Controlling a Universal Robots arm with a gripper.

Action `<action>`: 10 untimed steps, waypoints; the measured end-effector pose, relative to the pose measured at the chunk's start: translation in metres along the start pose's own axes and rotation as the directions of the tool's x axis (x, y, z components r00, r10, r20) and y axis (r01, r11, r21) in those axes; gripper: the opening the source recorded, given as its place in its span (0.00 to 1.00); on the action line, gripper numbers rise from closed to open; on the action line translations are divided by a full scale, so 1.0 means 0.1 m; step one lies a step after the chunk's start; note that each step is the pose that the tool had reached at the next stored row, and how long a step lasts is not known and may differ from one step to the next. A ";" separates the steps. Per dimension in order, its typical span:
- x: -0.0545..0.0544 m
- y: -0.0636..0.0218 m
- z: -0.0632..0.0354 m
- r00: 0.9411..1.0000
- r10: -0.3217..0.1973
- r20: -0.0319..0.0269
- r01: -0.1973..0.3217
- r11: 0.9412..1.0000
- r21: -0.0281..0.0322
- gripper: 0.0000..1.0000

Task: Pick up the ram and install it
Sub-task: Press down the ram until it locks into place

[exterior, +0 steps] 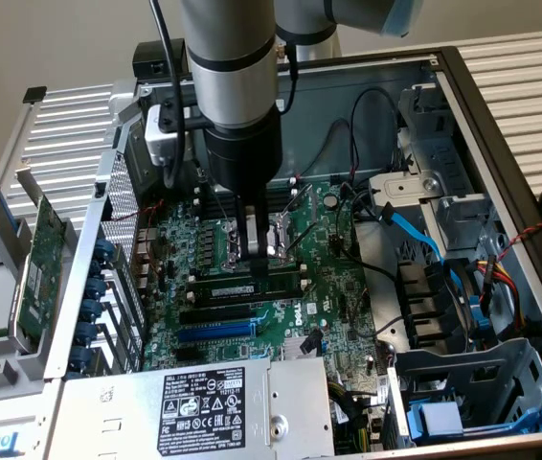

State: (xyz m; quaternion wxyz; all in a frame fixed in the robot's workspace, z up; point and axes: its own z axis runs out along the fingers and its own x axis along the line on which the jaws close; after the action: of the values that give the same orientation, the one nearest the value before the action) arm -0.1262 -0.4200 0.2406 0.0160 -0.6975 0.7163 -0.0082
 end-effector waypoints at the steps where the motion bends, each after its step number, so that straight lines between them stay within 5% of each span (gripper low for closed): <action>1: 0.00 0.002 0.000 1.000 0.004 0.000 -0.004 1.000 -0.001 0.21; 10: 0.00 0.092 -0.011 0.999 0.037 0.000 -0.037 0.999 -0.002 0.21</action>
State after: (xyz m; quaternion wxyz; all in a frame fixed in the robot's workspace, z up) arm -0.1355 -0.4201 0.2414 0.0156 -0.6840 0.7293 -0.0071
